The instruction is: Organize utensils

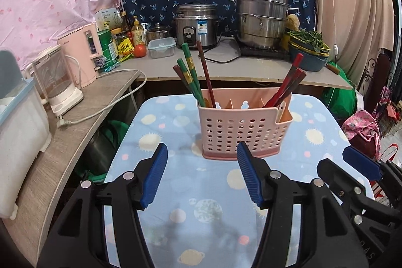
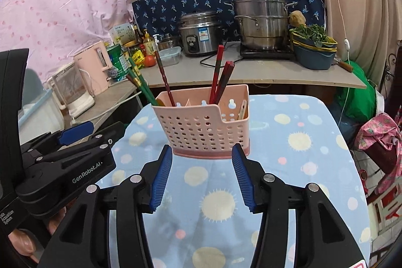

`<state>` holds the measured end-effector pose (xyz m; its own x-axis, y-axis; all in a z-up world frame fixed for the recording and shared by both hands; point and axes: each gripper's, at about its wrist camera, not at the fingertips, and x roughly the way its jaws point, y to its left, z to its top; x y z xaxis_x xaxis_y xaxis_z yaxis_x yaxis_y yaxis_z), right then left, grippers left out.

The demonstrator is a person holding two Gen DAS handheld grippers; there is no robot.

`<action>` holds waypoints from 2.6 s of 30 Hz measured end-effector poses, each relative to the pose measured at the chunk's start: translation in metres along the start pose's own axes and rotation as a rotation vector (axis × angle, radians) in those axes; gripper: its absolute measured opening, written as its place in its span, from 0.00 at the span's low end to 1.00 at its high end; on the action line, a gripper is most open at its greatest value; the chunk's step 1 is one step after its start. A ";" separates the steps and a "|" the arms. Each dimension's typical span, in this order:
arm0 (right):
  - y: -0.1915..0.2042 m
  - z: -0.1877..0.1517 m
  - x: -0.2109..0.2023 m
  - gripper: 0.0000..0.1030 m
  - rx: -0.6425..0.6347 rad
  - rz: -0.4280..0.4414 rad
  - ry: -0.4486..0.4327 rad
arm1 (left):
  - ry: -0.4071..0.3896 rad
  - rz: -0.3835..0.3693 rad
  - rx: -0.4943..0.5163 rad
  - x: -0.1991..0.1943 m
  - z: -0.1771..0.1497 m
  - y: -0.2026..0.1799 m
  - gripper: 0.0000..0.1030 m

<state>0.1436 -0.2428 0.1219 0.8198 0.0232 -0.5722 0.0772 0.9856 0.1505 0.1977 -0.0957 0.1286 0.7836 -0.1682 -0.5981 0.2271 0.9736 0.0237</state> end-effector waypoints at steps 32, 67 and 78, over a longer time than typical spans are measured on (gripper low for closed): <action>0.007 -0.046 -0.023 0.82 -0.016 -0.145 0.003 | 0.008 0.078 -0.021 -0.021 -0.048 0.008 0.91; 0.004 -0.072 -0.020 0.94 -0.006 -0.173 0.048 | 0.044 0.121 -0.034 -0.020 -0.073 0.012 0.93; 0.005 -0.075 -0.015 0.94 -0.011 -0.175 0.068 | 0.061 0.125 -0.045 -0.017 -0.078 0.016 0.93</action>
<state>0.0893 -0.2253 0.0706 0.7542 -0.1376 -0.6420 0.2082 0.9775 0.0351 0.1433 -0.0652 0.0766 0.7672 -0.0372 -0.6404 0.1028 0.9925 0.0656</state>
